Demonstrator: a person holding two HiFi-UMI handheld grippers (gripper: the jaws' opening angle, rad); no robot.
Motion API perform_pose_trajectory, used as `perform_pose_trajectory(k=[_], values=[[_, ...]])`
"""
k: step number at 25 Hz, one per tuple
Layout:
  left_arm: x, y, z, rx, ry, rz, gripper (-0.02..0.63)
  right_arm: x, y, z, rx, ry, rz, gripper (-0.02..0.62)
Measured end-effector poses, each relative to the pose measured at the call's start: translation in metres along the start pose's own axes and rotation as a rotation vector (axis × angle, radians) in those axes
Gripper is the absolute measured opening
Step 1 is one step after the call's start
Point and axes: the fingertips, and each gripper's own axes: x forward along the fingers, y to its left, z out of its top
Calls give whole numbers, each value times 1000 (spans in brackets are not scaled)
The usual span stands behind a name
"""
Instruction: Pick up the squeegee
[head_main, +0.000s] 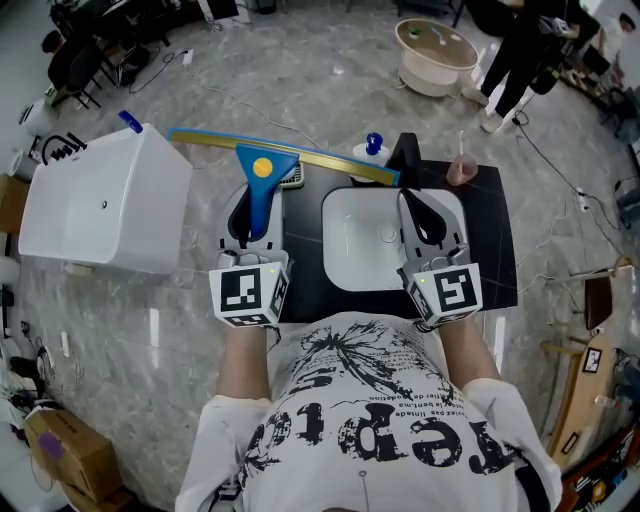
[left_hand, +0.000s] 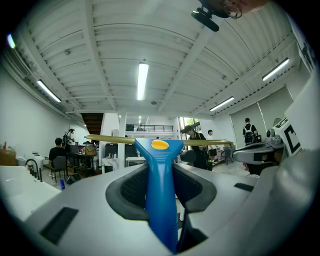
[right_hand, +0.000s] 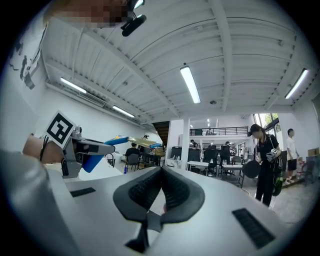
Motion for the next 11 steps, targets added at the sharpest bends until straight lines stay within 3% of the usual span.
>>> perform_pose_trajectory(k=[11], values=[[0,1,-7,-10,14,2,137,-3,4,-1,-16,-18,18,12]])
